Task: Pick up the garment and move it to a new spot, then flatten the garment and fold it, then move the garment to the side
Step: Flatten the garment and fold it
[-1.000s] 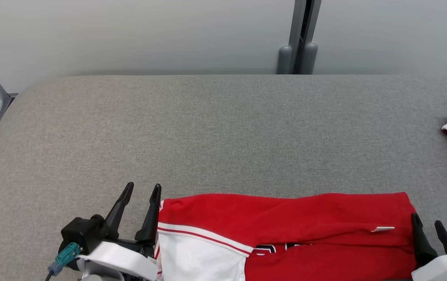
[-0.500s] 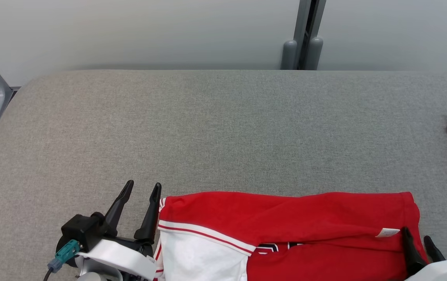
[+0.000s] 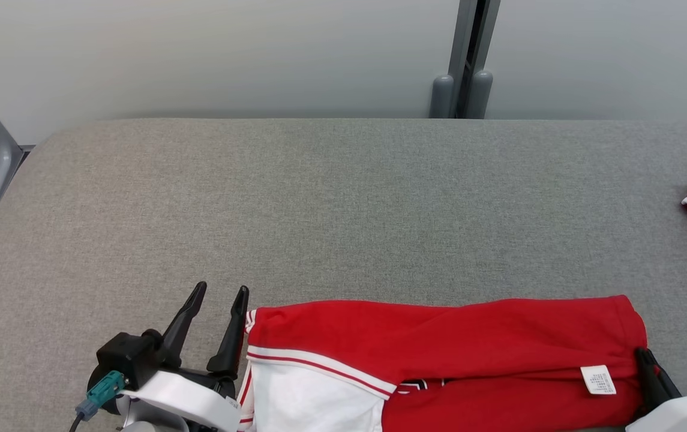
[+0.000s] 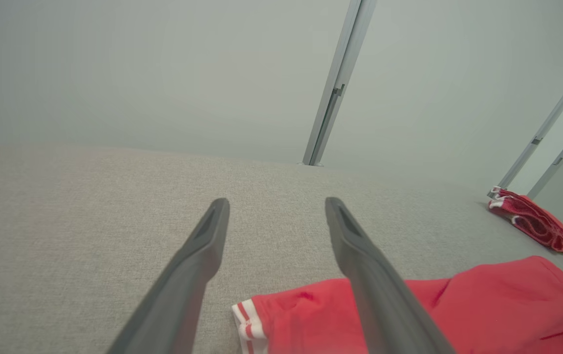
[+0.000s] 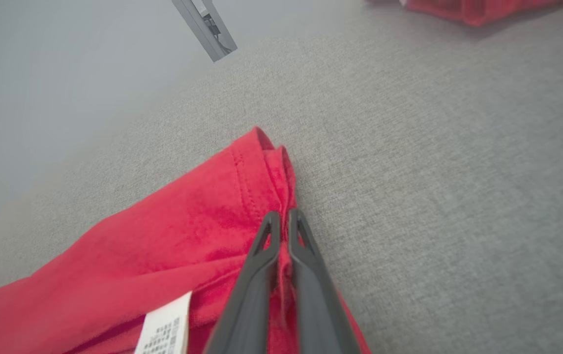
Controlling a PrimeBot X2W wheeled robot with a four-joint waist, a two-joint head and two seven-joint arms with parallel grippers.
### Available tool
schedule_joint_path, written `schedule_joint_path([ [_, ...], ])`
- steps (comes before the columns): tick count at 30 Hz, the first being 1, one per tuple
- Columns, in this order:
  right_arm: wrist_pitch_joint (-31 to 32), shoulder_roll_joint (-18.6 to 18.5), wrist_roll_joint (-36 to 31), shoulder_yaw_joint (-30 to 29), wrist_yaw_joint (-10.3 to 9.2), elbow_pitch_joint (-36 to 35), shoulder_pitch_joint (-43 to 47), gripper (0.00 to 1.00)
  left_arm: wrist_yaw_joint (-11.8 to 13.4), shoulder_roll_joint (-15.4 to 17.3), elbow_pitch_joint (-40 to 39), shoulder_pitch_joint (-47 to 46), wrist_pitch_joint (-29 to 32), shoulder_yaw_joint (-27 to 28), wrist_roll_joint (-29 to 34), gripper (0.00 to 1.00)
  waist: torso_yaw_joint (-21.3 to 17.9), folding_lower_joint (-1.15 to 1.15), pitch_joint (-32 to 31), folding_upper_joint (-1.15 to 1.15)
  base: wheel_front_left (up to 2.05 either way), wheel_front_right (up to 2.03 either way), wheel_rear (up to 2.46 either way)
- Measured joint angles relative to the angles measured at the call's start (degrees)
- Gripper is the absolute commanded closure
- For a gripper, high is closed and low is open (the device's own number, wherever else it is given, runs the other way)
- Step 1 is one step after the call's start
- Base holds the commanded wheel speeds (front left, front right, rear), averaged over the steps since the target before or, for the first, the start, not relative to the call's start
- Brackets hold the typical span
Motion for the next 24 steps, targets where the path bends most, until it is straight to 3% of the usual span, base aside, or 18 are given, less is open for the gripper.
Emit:
schedule_joint_path([
  [8, 0.0, -2.6, -1.9, -1.7, 0.0, 0.8, -1.7, 1.0, 0.0, -0.1, 0.4, 0.0, 0.0, -0.7, -0.3, 0.0, 0.3, 0.0, -0.6, 0.0, 0.0, 0.0, 0.0],
  [17, 0.0, -8.4, -5.4, -7.1, 0.0, 6.3, -5.9, 1.0, 0.0, -0.4, 0.2, 0.0, 0.0, -0.2, -0.3, 0.0, 1.0, 0.0, -0.9, 0.0, 0.0, 0.0, 0.0],
  [24, 0.0, -7.6, -3.5, -3.4, 0.0, 4.0, -6.2, 1.0, 0.0, -0.8, 0.2, 0.4, 0.0, 0.6, 0.1, 0.0, 0.6, 0.0, -1.5, 0.0, 0.0, 0.0, 0.0],
])
